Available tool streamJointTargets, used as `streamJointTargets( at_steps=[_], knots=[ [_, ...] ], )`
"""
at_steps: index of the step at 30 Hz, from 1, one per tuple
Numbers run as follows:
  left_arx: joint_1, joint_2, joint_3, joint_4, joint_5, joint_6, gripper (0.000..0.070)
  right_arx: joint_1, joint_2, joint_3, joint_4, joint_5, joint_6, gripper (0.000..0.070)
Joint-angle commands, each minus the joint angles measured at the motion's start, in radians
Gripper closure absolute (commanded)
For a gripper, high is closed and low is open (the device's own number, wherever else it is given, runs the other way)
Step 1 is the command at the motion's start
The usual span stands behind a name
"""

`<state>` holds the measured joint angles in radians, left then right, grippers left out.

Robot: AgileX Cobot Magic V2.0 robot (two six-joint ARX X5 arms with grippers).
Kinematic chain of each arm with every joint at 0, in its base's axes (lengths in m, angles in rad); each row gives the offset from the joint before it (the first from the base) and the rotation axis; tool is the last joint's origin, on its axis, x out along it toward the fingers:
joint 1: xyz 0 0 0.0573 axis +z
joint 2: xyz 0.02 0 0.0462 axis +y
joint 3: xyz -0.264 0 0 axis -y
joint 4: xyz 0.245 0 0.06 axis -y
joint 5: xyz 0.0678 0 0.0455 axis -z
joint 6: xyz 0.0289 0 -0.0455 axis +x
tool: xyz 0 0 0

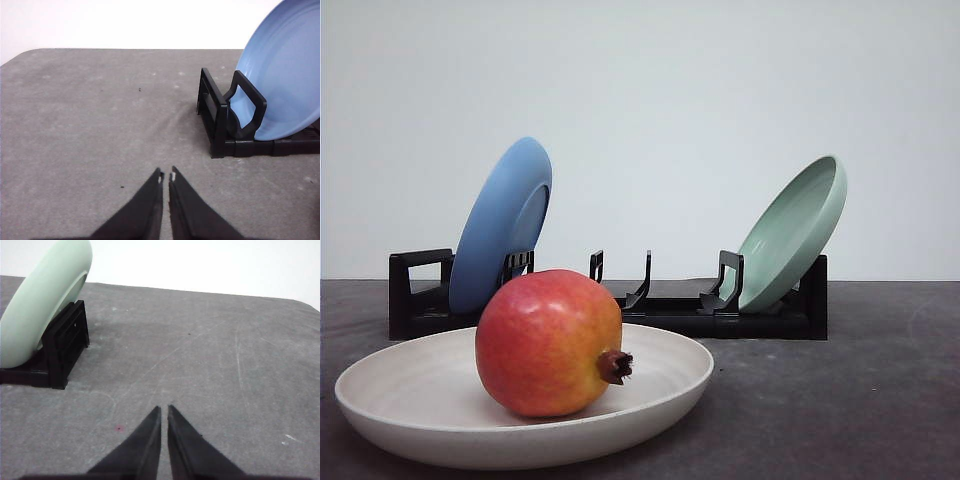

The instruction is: Place pomegranate in white plate

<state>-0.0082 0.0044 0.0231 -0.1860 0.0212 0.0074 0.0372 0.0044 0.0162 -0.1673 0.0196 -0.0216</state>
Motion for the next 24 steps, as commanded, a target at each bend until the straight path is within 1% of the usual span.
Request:
streamJointTargets(
  at_steps=[1, 24],
  knots=[
    [0.0, -0.001, -0.011, -0.001, -0.003, 0.006, 0.07, 0.0, -0.001, -0.006, 0.01, 0.0, 0.003, 0.0678],
    [0.0, -0.001, -0.011, -0.001, -0.003, 0.006, 0.07, 0.0, -0.001, -0.006, 0.01, 0.0, 0.003, 0.0678]
  ],
)
